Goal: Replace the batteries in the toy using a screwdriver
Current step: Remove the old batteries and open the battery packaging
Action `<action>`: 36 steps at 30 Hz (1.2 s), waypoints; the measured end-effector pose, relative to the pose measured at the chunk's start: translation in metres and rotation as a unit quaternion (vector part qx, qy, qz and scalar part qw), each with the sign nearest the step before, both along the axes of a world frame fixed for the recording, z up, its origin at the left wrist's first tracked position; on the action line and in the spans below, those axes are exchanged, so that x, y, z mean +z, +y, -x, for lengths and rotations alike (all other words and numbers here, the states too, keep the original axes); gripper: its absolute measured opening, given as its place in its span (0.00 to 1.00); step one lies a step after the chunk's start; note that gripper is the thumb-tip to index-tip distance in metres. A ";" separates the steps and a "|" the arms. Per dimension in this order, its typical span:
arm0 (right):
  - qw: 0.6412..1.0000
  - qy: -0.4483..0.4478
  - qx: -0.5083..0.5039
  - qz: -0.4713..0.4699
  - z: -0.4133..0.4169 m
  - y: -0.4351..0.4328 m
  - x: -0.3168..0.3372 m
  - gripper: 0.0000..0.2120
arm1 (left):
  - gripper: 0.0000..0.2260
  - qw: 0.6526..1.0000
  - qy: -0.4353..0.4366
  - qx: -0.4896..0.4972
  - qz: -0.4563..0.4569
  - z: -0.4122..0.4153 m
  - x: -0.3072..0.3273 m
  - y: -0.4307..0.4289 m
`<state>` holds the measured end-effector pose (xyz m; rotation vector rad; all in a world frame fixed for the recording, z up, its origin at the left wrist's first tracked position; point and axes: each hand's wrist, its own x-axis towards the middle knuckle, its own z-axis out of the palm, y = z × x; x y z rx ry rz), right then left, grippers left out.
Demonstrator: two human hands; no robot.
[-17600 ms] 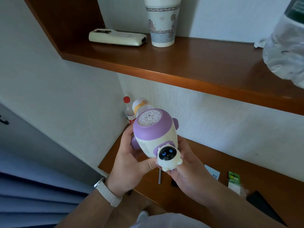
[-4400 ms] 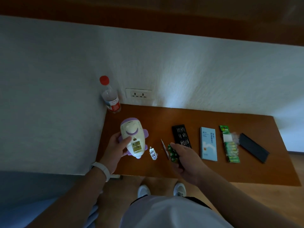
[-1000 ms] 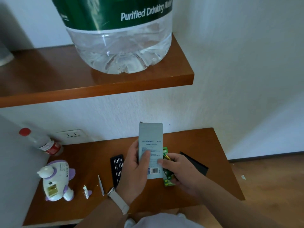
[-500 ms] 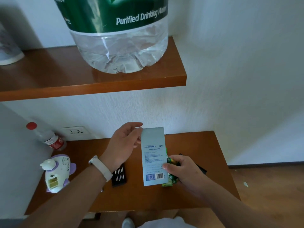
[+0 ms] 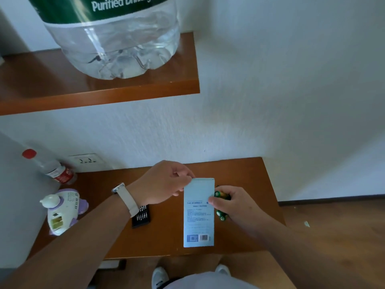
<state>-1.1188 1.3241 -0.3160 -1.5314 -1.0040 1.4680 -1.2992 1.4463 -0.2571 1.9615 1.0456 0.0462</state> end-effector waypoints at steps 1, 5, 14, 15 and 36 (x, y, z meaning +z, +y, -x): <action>1.000 -0.007 0.004 -0.001 -0.003 -0.002 -0.001 0.03 | 0.09 1.000 0.002 -0.007 -0.003 -0.001 0.000 -0.001; 0.999 -0.032 0.020 -0.002 -0.012 -0.008 -0.005 0.03 | 0.09 0.999 0.021 -0.039 -0.024 -0.006 -0.001 -0.002; 0.997 -0.059 0.041 -0.020 -0.025 -0.015 -0.005 0.06 | 0.11 0.999 -0.013 -0.032 -0.042 -0.009 -0.010 -0.011; 0.997 -0.059 0.043 -0.023 -0.026 -0.015 -0.004 0.06 | 0.11 0.999 -0.028 -0.010 -0.034 -0.011 -0.011 -0.012; 0.994 -0.062 0.081 -0.031 -0.024 0.004 -0.006 0.06 | 0.14 0.978 -0.148 0.143 -0.024 -0.006 -0.034 -0.025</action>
